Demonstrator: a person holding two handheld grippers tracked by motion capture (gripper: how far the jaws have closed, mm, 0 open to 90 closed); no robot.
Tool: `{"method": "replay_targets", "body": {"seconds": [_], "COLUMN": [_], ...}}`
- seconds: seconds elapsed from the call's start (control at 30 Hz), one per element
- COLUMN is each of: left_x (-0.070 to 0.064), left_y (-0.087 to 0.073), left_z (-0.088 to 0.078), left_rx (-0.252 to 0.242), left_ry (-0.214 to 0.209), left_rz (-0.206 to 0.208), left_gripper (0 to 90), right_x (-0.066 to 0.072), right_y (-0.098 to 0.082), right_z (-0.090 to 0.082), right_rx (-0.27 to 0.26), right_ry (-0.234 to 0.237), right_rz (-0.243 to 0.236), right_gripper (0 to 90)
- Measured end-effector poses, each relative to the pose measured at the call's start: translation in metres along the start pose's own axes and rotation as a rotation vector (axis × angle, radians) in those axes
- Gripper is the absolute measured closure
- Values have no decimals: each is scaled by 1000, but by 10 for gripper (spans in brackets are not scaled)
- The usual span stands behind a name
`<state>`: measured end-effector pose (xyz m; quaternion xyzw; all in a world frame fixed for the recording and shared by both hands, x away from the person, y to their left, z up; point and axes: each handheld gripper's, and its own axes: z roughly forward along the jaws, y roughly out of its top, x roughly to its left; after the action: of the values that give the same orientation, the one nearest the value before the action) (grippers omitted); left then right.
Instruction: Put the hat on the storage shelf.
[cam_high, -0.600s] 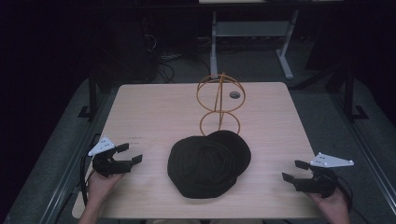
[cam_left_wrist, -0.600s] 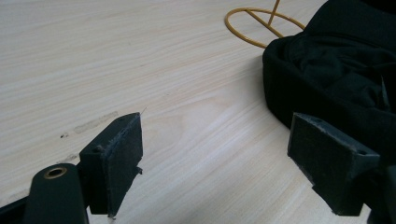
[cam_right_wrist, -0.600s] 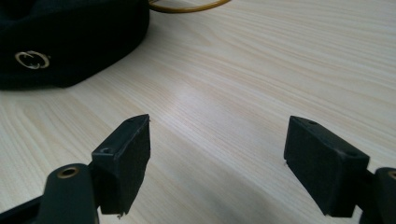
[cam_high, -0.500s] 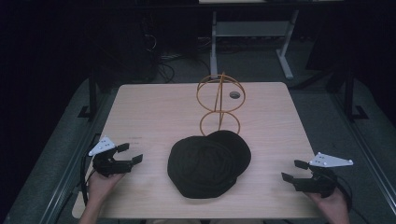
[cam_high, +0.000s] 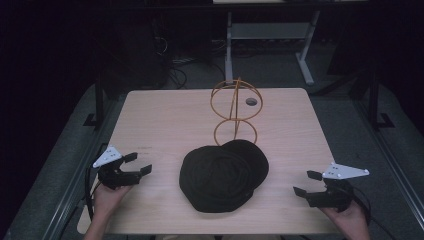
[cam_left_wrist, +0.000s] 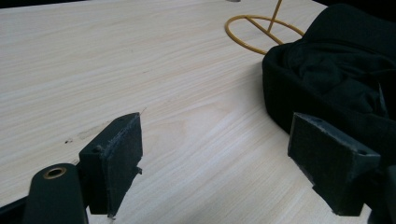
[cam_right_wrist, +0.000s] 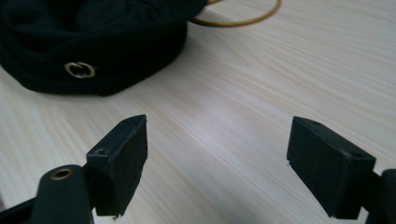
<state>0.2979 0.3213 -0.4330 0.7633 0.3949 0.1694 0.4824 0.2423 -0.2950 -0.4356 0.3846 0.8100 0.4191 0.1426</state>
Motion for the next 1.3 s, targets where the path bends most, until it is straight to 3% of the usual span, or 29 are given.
{"method": "replay_targets", "body": {"seconds": [0.3,0.77,1.07,1.3], "left_x": [-1,-3,-3,-3], "left_y": [0,0,0,0], "left_z": [0,4,4,5], "left_rx": [2,19,24,24], "left_ry": [-4,-4,-2,-2], "left_rz": [-5,0,1,4], "left_gripper": [177,174,174,174], "right_x": [27,63,92,104], "right_y": [25,64,87,93], "right_z": [7,20,43,56], "right_rx": [14,19,60,81], "right_ry": [78,157,244,264], "right_rz": [-88,-218,-309,-351], "right_gripper": [190,210,230,254]}}
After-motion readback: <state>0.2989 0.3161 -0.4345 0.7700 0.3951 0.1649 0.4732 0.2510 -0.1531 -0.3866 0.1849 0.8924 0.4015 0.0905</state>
